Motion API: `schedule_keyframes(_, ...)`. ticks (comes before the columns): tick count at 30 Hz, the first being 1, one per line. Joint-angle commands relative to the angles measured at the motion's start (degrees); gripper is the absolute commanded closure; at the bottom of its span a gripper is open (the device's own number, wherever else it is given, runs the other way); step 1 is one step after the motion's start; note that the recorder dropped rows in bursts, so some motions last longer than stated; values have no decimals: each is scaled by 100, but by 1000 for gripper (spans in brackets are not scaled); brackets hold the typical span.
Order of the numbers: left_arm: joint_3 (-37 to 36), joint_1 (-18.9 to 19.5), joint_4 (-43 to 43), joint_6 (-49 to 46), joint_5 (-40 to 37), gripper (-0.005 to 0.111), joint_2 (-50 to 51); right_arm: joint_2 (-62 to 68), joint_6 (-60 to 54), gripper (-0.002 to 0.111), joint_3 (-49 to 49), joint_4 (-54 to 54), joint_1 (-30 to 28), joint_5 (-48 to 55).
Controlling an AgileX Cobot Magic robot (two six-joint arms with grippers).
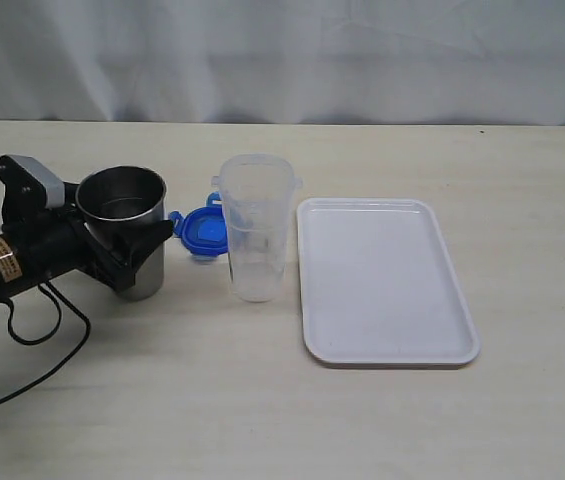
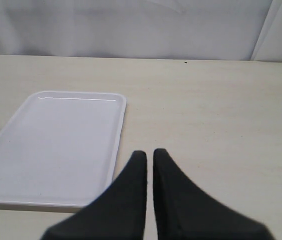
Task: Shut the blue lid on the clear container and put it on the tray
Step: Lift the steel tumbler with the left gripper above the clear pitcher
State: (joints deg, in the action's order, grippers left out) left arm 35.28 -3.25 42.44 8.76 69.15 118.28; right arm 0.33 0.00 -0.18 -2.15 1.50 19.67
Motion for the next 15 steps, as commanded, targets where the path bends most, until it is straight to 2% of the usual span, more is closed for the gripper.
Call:
schedule_keyframes(1, 16, -15, 121, 76, 82, 107, 10, -33, 0, 104, 18, -2, -2, 4)
schedule_keyframes(15, 667, -15, 62, 629, 82, 107, -11, -33, 0, 104, 18, -2, -2, 4)
